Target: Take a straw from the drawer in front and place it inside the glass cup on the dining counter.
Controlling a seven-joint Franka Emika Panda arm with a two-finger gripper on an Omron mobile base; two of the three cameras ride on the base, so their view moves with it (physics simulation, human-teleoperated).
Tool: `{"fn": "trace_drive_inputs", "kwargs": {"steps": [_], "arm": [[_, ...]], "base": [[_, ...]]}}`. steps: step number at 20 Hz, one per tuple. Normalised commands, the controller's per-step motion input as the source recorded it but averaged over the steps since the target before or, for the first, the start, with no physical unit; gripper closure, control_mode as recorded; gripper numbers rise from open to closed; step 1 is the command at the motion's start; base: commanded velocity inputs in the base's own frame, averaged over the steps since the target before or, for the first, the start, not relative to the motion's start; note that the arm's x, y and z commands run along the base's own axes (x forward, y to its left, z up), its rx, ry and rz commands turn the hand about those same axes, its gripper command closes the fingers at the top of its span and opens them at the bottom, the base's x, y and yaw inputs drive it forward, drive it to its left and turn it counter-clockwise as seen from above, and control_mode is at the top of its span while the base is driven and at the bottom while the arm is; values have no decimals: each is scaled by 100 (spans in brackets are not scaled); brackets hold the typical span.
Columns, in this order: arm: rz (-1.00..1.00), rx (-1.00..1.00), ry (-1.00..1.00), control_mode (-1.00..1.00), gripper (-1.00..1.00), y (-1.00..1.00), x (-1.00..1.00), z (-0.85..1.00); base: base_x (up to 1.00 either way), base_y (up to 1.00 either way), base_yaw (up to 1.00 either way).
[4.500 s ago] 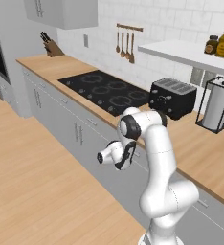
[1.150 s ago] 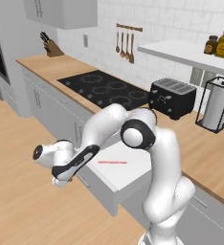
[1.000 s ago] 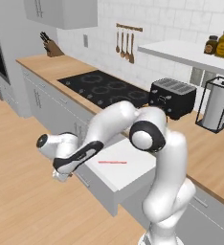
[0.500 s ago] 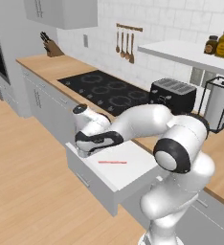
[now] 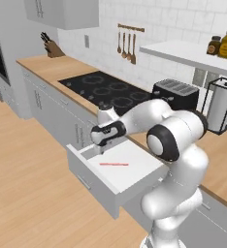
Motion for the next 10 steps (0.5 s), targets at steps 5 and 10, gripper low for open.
{"fn": "trace_drive_inputs", "kwargs": {"steps": [5,10], "arm": [[-3,0,25,-100,-100,2,45,-59],[-2,0,9,-100,-100,28,-5,-52]], "base": [[0,0,0],[0,0,0]]}}
